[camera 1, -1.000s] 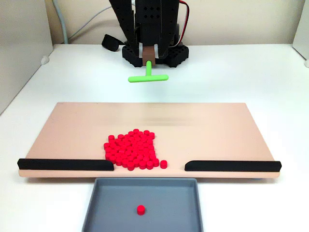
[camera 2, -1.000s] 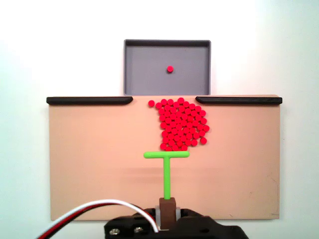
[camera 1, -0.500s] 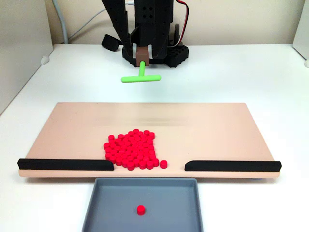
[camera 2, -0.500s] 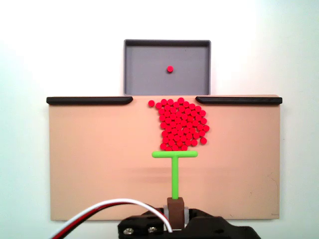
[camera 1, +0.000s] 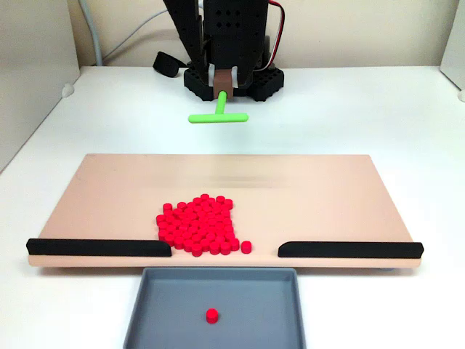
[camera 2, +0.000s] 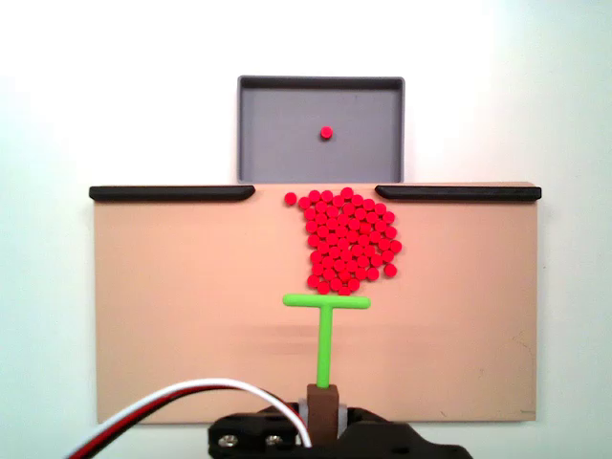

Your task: Gather the left side granules

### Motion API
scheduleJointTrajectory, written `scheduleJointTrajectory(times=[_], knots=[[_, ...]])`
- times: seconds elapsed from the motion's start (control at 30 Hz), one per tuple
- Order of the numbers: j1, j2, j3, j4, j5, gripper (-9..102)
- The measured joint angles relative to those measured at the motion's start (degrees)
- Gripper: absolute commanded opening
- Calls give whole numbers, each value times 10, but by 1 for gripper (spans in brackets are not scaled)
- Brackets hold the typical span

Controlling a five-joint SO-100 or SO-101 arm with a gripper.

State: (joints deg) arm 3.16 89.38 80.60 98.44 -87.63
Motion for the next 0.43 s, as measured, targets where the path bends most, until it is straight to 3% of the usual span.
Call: scheduleJointTrajectory(times=[0.43], knots=[[0,0,0,0,11,0]])
